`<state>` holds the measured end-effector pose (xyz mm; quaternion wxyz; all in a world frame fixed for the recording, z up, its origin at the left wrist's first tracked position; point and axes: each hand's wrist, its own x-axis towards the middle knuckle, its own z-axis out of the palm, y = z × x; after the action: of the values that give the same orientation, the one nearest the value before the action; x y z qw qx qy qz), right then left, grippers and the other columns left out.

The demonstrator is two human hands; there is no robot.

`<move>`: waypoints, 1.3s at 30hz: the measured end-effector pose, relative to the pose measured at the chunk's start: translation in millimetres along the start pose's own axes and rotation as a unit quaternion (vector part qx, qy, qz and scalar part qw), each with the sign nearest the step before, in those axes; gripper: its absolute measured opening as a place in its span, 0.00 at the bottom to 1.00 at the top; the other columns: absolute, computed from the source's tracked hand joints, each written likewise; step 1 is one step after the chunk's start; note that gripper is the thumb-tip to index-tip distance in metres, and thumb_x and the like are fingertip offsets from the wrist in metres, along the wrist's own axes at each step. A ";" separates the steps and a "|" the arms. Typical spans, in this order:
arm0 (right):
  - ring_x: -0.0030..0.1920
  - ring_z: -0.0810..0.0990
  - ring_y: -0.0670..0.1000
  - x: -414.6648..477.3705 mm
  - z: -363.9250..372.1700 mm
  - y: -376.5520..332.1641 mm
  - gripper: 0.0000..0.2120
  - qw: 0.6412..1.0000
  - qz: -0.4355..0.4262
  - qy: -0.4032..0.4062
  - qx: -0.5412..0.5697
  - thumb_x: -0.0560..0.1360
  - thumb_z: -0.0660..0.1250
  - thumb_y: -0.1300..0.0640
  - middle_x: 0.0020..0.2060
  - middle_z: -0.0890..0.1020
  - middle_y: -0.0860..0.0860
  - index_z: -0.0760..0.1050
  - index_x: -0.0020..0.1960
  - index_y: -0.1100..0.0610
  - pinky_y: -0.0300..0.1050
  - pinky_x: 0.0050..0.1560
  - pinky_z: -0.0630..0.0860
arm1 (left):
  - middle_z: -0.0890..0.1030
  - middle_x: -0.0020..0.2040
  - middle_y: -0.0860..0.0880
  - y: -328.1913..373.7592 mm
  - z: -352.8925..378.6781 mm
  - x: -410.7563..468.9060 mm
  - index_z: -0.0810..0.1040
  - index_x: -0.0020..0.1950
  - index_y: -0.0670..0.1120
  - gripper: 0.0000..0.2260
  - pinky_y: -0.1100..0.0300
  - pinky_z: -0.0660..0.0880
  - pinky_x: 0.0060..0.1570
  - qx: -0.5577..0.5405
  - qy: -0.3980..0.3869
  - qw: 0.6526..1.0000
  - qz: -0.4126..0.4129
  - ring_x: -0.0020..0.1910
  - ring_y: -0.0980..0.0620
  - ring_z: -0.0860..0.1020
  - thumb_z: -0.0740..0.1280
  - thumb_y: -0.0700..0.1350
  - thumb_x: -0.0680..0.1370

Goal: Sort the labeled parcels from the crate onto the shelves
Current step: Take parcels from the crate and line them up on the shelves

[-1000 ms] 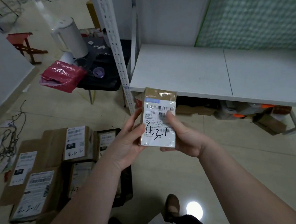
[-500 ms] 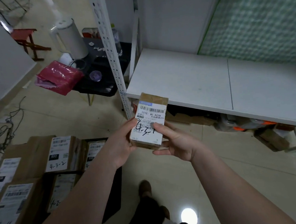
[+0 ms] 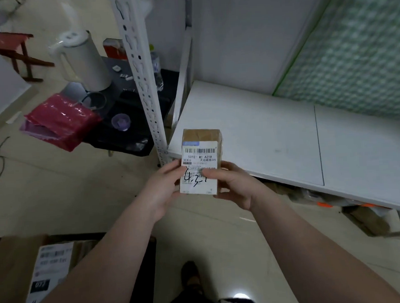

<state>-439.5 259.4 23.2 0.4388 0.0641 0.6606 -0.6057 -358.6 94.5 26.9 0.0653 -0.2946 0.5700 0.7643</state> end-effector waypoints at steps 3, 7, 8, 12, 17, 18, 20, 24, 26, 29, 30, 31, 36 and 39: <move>0.52 0.83 0.52 31.8 -3.8 -10.5 0.35 0.999 -0.001 0.028 0.026 0.67 0.78 0.55 0.54 0.85 0.53 0.67 0.70 0.56 0.48 0.48 0.78 | 0.85 0.47 0.57 5.4 -2.8 30.7 0.79 0.48 0.60 0.10 0.56 0.75 0.48 0.056 0.016 0.998 0.011 0.47 0.55 0.83 0.64 0.44 0.80; 0.53 0.83 0.53 78.2 -7.4 -16.5 0.36 0.999 -0.013 0.042 0.026 0.67 0.78 0.57 0.56 0.83 0.53 0.66 0.71 0.57 0.44 0.41 0.79 | 0.83 0.40 0.65 1.5 -7.1 66.5 0.78 0.43 0.64 0.16 0.69 0.73 0.38 0.085 0.035 0.995 0.027 0.43 0.65 0.80 0.64 0.40 0.79; 0.54 0.83 0.53 91.9 -8.5 -16.7 0.36 0.999 -0.018 0.041 0.022 0.67 0.78 0.58 0.57 0.83 0.53 0.66 0.71 0.57 0.47 0.45 0.81 | 0.82 0.38 0.66 -1.6 -8.8 76.2 0.78 0.42 0.64 0.17 0.72 0.72 0.34 0.089 0.042 0.995 0.031 0.39 0.69 0.79 0.64 0.39 0.78; 0.59 0.81 0.57 150.0 -12.6 -10.2 0.36 0.998 -0.050 0.025 -0.016 0.66 0.77 0.66 0.59 0.80 0.53 0.66 0.70 0.54 0.62 0.62 0.76 | 0.82 0.45 0.65 -19.3 -16.0 120.0 0.79 0.50 0.62 0.16 0.70 0.73 0.42 0.130 0.060 0.988 0.059 0.44 0.70 0.79 0.63 0.39 0.78; 0.53 0.82 0.45 229.7 -16.6 8.6 0.36 0.985 -0.140 0.039 -0.093 0.66 0.78 0.64 0.55 0.81 0.47 0.67 0.68 0.51 0.49 0.52 0.82 | 0.80 0.43 0.70 -51.8 -23.2 191.7 0.75 0.46 0.71 0.23 0.70 0.73 0.41 0.180 0.097 0.972 0.114 0.43 0.70 0.78 0.61 0.38 0.79; 0.52 0.80 0.40 246.0 -17.8 12.9 0.37 0.979 -0.165 0.039 -0.110 0.66 0.79 0.64 0.55 0.80 0.45 0.66 0.69 0.51 0.41 0.50 0.81 | 0.80 0.44 0.69 -60.2 -24.8 207.7 0.74 0.47 0.69 0.22 0.72 0.72 0.39 0.193 0.108 0.967 0.128 0.44 0.70 0.78 0.61 0.38 0.79; 0.51 0.77 0.35 278.5 -21.6 23.4 0.40 0.966 -0.212 0.043 -0.139 0.65 0.79 0.65 0.53 0.77 0.39 0.64 0.71 0.52 0.37 0.50 0.79 | 0.79 0.48 0.64 -79.1 -27.6 240.4 0.72 0.52 0.65 0.19 0.72 0.71 0.41 0.225 0.134 0.953 0.154 0.47 0.67 0.77 0.59 0.37 0.78; 0.58 0.74 0.43 331.8 -29.8 50.6 0.43 0.942 -0.284 0.054 -0.171 0.65 0.79 0.64 0.55 0.73 0.36 0.61 0.74 0.54 0.53 0.65 0.75 | 0.74 0.57 0.49 -118.2 -31.3 295.0 0.69 0.66 0.53 0.20 0.68 0.66 0.46 0.309 0.224 0.903 0.197 0.49 0.57 0.71 0.58 0.36 0.77; 0.59 0.73 0.43 352.1 -33.1 63.9 0.44 0.925 -0.318 0.069 -0.195 0.65 0.80 0.61 0.57 0.73 0.37 0.61 0.74 0.53 0.53 0.66 0.73 | 0.74 0.56 0.48 -136.3 -31.3 313.5 0.70 0.65 0.50 0.18 0.64 0.66 0.50 0.328 0.270 0.877 0.226 0.49 0.57 0.68 0.58 0.36 0.77; 0.63 0.74 0.45 378.5 -37.2 83.1 0.45 0.903 -0.366 0.079 -0.209 0.65 0.81 0.56 0.63 0.73 0.42 0.61 0.75 0.53 0.53 0.66 0.73 | 0.74 0.59 0.50 -161.4 -33.5 337.9 0.70 0.67 0.50 0.18 0.53 0.71 0.60 0.310 0.305 0.861 0.263 0.58 0.53 0.71 0.57 0.38 0.79; 0.63 0.74 0.45 385.5 -37.2 88.9 0.45 0.900 -0.377 0.081 -0.204 0.65 0.81 0.54 0.63 0.73 0.42 0.61 0.75 0.52 0.52 0.66 0.74 | 0.74 0.60 0.50 -169.2 -35.3 345.0 0.69 0.68 0.52 0.18 0.51 0.70 0.63 0.299 0.314 0.858 0.275 0.61 0.53 0.70 0.56 0.39 0.79; 0.63 0.75 0.45 391.2 -36.7 93.7 0.45 0.896 -0.387 0.088 -0.201 0.64 0.81 0.52 0.63 0.73 0.42 0.61 0.75 0.52 0.52 0.66 0.74 | 0.74 0.61 0.52 -176.5 -36.7 350.9 0.69 0.68 0.52 0.18 0.51 0.70 0.63 0.285 0.325 0.855 0.288 0.62 0.53 0.70 0.56 0.40 0.79; 0.68 0.72 0.47 399.1 -37.6 97.5 0.54 0.881 -0.410 0.108 -0.211 0.59 0.73 0.32 0.70 0.70 0.46 0.58 0.77 0.53 0.46 0.66 0.74 | 0.69 0.57 0.51 -213.1 -32.1 356.3 0.69 0.61 0.46 0.15 0.63 0.65 0.54 0.291 0.420 0.804 0.303 0.55 0.53 0.70 0.64 0.38 0.75; 0.71 0.67 0.47 394.1 -40.3 96.3 0.48 0.890 -0.402 0.109 -0.185 0.67 0.59 0.28 0.73 0.65 0.50 0.55 0.79 0.52 0.45 0.69 0.70 | 0.72 0.59 0.42 -231.7 -28.2 351.0 0.73 0.58 0.40 0.14 0.62 0.63 0.60 0.399 0.379 0.757 0.352 0.59 0.46 0.71 0.67 0.38 0.72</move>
<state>-639.5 142.6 -312.4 0.0868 -0.2242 0.7738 -0.5861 -534.1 65.2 -355.2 -0.3181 -0.2867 0.8647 0.2626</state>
